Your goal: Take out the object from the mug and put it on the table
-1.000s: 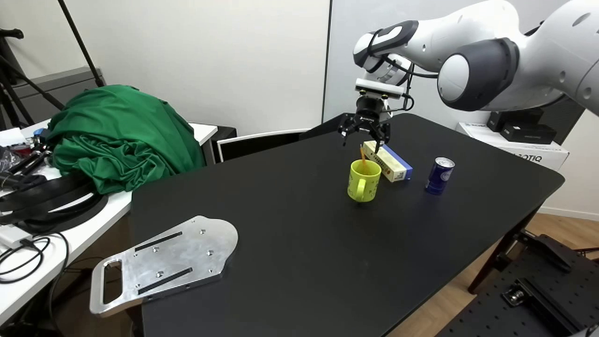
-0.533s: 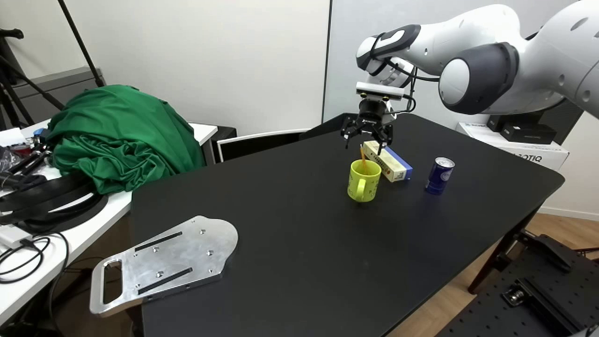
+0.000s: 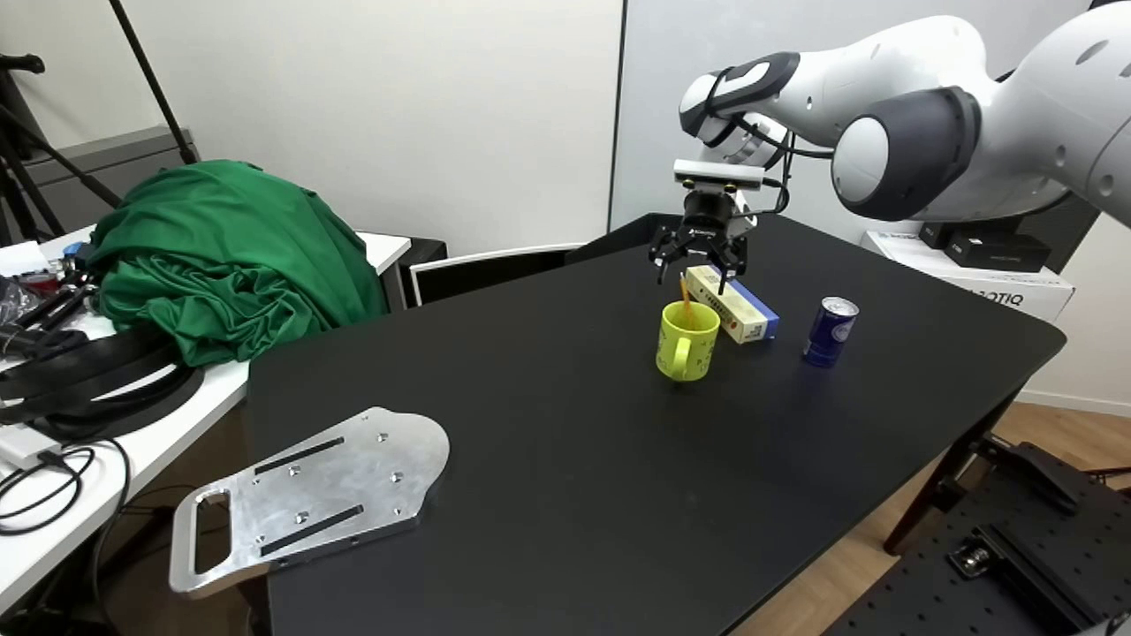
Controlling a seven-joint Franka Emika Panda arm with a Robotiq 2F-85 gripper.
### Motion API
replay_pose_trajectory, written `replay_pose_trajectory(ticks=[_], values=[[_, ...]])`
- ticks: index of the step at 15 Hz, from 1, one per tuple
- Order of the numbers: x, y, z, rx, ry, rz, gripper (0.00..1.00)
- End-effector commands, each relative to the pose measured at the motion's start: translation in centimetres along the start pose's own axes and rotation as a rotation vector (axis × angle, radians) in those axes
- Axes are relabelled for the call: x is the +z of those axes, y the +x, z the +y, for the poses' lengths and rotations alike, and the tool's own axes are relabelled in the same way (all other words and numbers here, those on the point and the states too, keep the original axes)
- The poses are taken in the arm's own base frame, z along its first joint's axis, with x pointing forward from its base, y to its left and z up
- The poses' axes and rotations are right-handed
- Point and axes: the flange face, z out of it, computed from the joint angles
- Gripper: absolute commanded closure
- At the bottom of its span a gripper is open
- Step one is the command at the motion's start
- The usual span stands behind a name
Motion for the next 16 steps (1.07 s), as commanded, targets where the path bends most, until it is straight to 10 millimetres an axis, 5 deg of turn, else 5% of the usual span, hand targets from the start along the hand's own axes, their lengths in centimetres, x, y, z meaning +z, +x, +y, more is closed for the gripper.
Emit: replay_pose_trajectory(ticks=[1, 7, 8, 14, 15, 16], values=[[-0.28, 0.26, 0.00, 0.074, 0.013, 0.007, 0.00], [-0.20, 0.28, -0.03, 0.109, 0.013, 0.003, 0.00], [-0.27, 0.30, -0.03, 0.111, 0.014, 0.007, 0.25], [-0.51, 0.17, -0.02, 0.117, 0.008, 0.022, 0.63], [-0.55, 0.16, -0.02, 0.119, 0.008, 0.025, 0.19], [-0.55, 0.16, -0.02, 0.119, 0.008, 0.025, 0.23]])
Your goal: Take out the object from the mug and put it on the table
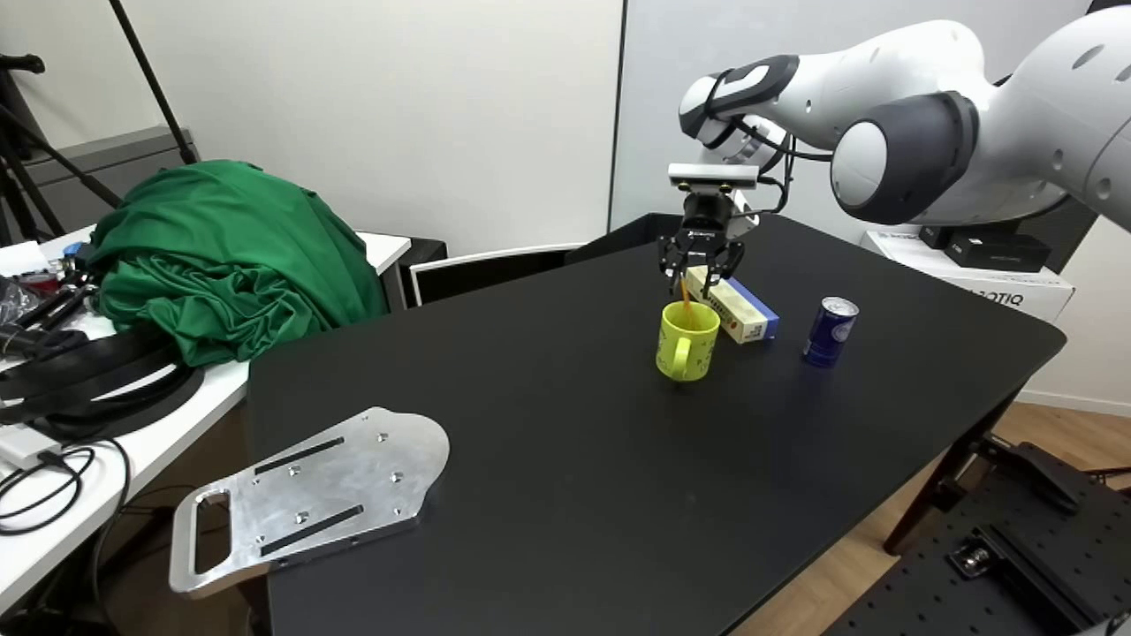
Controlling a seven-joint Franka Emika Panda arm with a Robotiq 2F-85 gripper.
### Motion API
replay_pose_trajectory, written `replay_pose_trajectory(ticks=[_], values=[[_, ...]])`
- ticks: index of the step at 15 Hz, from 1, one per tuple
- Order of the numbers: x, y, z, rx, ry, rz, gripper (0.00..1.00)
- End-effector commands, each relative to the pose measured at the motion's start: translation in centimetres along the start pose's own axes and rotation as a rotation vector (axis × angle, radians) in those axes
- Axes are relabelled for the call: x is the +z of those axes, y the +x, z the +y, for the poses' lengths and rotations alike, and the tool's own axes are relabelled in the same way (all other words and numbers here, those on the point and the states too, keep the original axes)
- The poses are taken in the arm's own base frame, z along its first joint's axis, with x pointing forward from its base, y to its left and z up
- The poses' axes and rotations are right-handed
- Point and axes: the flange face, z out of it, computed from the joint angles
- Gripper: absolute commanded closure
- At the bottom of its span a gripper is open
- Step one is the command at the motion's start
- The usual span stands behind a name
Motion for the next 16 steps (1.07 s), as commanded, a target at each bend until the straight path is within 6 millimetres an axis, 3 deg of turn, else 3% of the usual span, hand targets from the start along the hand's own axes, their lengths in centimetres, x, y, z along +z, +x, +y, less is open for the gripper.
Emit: replay_pose_trajectory(ticks=[1, 5, 10, 11, 13, 16], values=[[-0.62, -0.04, 0.02, 0.034, 0.010, 0.020, 0.23], [-0.80, 0.08, 0.03, 0.046, 0.014, 0.035, 0.01], [-1.13, 0.40, 0.01, 0.062, 0.018, 0.071, 0.00], [-1.11, 0.41, -0.01, 0.056, 0.017, 0.073, 0.25], [-1.17, 0.45, 0.00, 0.057, 0.015, 0.080, 0.26], [-1.26, 0.42, 0.01, 0.058, 0.017, 0.083, 0.49]])
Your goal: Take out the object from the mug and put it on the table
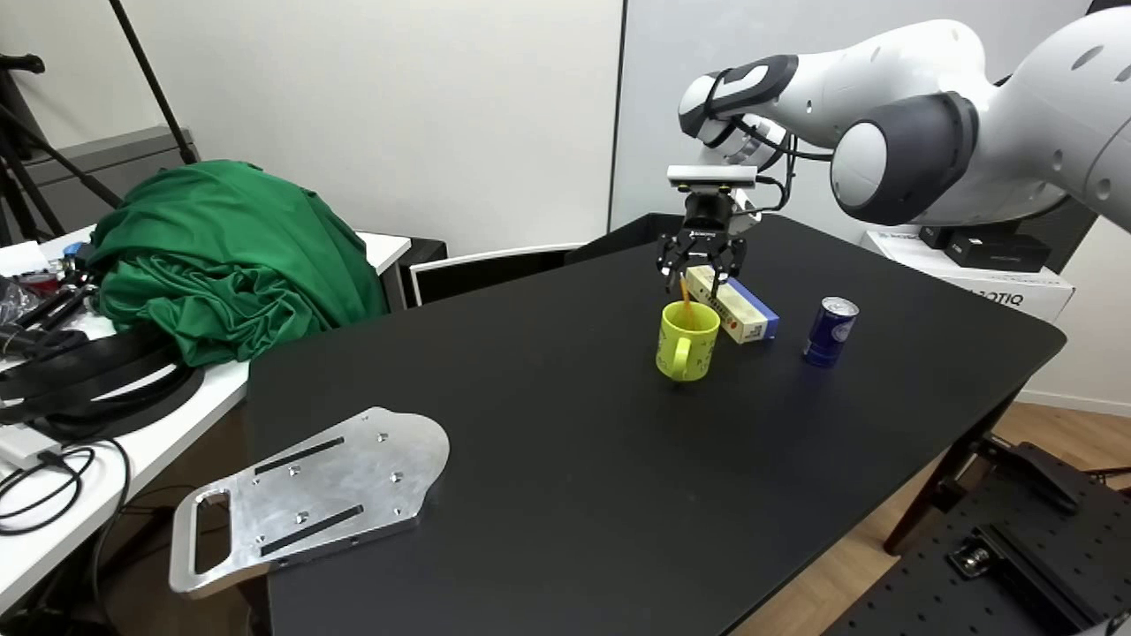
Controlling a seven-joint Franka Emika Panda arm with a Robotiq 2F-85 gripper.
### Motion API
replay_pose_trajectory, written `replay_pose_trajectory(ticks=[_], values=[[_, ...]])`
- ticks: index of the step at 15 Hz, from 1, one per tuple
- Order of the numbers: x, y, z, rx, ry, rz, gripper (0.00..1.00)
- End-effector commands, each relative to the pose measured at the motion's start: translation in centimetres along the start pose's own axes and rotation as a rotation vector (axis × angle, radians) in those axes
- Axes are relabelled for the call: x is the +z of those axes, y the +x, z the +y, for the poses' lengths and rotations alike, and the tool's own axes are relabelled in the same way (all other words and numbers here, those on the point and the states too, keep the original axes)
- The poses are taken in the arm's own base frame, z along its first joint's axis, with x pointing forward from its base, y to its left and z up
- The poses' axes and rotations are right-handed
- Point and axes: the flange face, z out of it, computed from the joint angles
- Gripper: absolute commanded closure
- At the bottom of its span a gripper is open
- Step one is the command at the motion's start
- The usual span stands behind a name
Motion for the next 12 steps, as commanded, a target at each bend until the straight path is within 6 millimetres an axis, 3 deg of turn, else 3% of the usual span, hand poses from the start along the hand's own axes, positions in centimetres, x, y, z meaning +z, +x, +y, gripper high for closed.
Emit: replay_pose_trajectory(ticks=[1, 7, 9, 12], values=[[-0.6, 0.0, -0.1, 0.024, 0.013, 0.021, 0.57], [-0.9, -0.6, -0.3, 0.013, 0.015, 0.024, 0.97], [-1.3, -1.5, -0.5, 0.000, 0.011, 0.029, 1.00], [-2.3, -3.2, -1.0, -0.027, 0.009, 0.048, 0.97]])
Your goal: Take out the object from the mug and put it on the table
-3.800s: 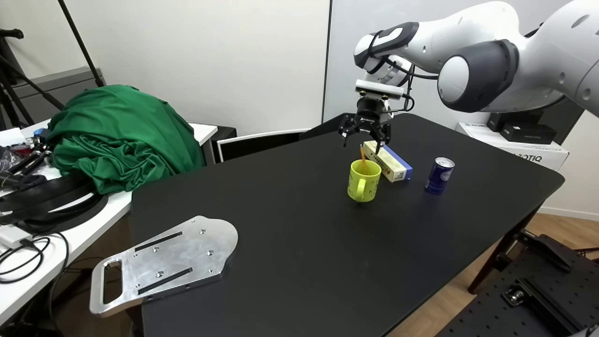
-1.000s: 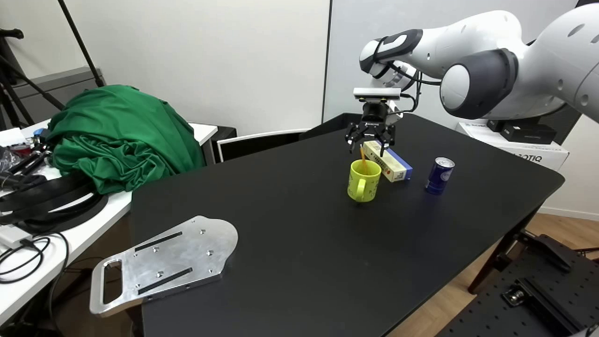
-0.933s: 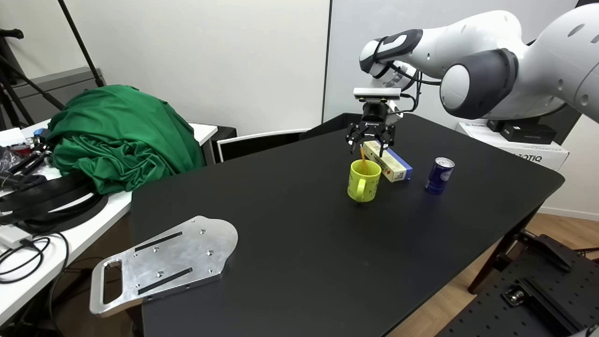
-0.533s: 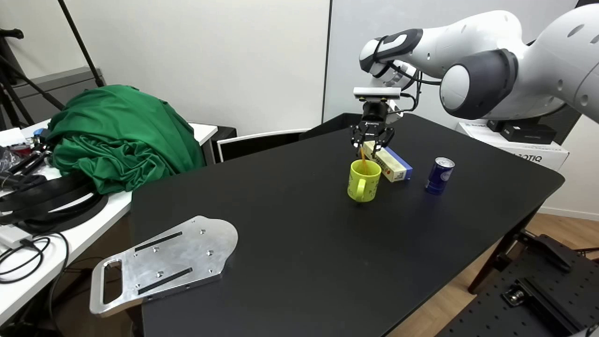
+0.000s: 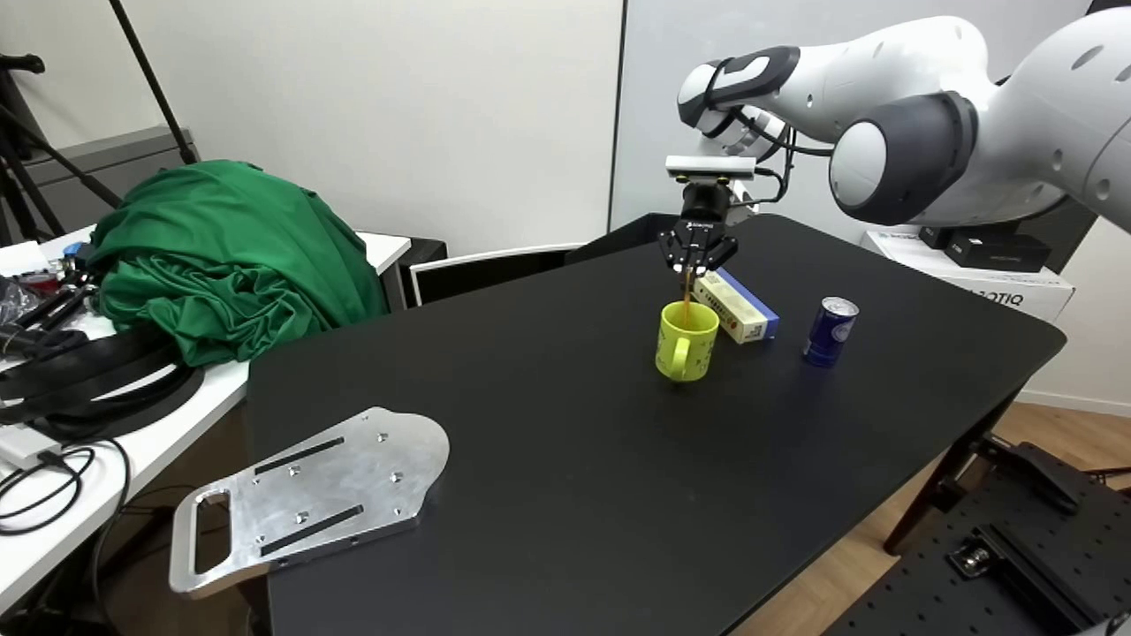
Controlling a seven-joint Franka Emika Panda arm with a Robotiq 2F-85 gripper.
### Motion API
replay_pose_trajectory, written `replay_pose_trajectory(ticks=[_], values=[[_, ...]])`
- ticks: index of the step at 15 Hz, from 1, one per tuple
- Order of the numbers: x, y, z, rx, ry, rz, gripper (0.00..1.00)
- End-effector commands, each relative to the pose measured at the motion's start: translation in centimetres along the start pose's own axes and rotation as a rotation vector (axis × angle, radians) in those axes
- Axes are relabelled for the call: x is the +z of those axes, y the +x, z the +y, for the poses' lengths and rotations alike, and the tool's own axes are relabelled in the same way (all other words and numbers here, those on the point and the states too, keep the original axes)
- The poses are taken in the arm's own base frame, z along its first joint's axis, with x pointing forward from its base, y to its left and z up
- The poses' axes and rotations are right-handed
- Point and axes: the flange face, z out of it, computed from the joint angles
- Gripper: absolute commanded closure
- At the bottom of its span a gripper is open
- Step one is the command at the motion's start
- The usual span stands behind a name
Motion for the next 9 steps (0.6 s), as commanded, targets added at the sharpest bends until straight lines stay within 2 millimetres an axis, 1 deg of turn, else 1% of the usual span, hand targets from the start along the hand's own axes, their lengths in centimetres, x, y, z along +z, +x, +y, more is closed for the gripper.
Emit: replay_pose_trajectory(ticks=[1, 7, 9], values=[[-1.6, -2.4, -0.7, -0.010, -0.001, 0.033, 0.97], [-4.0, -7.4, -1.9, -0.072, -0.015, 0.080, 0.97], [-4.9, -9.5, -2.2, -0.097, -0.015, 0.090, 0.97]])
